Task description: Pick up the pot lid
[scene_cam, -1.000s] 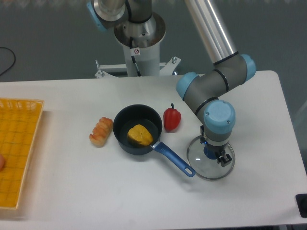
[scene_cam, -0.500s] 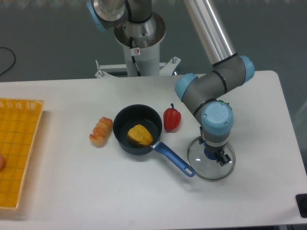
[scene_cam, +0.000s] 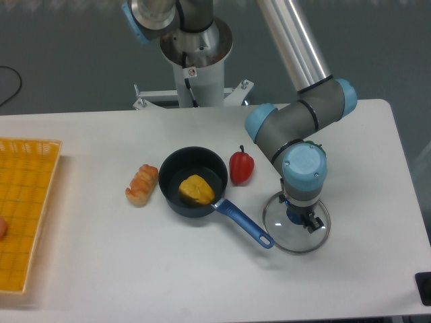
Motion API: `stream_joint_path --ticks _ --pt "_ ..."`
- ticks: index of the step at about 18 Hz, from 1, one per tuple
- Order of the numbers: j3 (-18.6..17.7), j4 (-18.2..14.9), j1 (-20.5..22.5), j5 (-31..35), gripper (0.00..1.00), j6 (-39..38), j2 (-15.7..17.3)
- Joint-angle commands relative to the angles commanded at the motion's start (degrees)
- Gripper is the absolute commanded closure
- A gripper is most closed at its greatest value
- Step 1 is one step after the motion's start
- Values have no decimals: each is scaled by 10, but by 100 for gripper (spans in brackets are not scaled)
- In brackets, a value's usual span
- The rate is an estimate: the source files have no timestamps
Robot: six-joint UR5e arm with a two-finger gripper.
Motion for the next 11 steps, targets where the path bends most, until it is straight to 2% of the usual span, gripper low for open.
stream_joint_path --ticks 8,11 --pt "8 -4 1 -2 39 2 5" --pt "20 -33 1 -4 39 2 12"
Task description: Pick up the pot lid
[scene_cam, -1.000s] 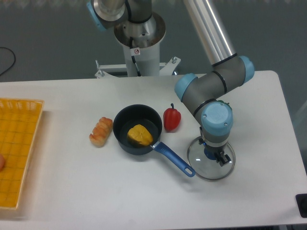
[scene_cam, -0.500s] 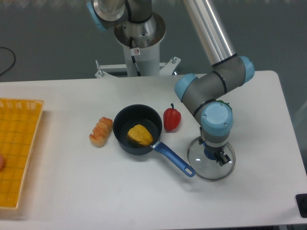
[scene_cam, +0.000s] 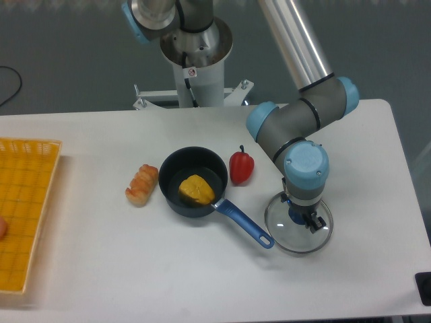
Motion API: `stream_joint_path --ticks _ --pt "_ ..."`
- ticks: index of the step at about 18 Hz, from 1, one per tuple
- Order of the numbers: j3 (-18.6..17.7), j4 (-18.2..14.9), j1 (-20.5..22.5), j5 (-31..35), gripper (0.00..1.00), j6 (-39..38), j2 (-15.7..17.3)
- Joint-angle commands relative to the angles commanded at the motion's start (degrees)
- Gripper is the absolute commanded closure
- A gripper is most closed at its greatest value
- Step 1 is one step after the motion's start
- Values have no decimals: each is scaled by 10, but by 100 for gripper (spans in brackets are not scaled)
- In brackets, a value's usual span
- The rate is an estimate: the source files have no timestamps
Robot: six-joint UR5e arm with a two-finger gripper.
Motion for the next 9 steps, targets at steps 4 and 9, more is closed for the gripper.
stream_joint_path --ticks 4,9 --pt "16 -46 1 -4 39 0 14" --pt "26 -83 1 -18 39 0 30"
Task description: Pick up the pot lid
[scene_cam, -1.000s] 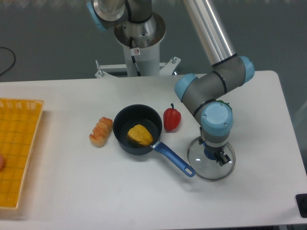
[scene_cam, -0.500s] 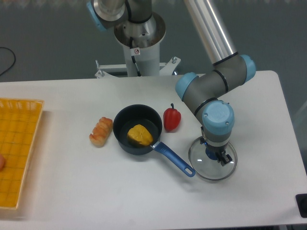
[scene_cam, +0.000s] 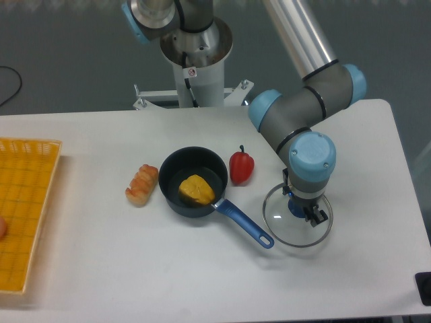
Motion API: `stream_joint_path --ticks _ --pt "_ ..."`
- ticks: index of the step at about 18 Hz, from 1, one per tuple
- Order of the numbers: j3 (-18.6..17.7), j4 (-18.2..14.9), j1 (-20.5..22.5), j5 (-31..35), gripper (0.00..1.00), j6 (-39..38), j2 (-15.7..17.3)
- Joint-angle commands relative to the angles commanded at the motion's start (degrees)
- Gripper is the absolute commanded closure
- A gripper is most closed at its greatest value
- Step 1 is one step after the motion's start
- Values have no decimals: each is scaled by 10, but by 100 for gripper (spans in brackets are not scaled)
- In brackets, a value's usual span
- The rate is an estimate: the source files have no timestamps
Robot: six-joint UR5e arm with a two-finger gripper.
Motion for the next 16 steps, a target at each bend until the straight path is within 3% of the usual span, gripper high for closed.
stream_joint_path --ticks 12,16 --pt "12 -98 -12 -39 39 0 56" --pt "11 -113 -19 -51 39 -2 68"
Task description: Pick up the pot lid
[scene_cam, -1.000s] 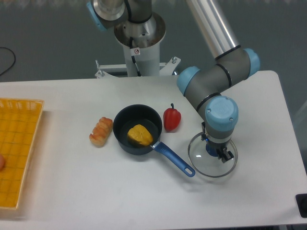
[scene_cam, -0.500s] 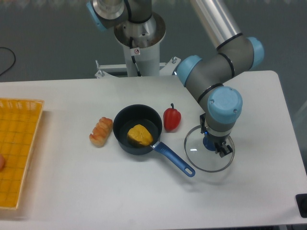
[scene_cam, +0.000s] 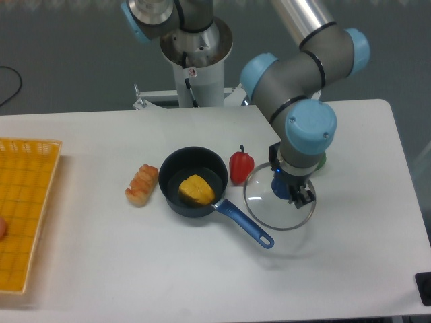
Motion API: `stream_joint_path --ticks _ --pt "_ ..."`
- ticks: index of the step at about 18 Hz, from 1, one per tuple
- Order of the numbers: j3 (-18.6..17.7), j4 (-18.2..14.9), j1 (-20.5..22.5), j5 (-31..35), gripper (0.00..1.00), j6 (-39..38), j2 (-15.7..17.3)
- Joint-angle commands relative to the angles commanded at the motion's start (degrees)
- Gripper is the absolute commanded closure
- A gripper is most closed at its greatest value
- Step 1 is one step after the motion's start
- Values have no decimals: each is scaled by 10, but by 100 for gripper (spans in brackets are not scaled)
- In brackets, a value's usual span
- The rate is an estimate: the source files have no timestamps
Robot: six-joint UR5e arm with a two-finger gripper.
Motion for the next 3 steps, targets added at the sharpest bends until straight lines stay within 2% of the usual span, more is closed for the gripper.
stream_joint_path --ticks 3 --pt "-2 0 -4 3 39 1 2"
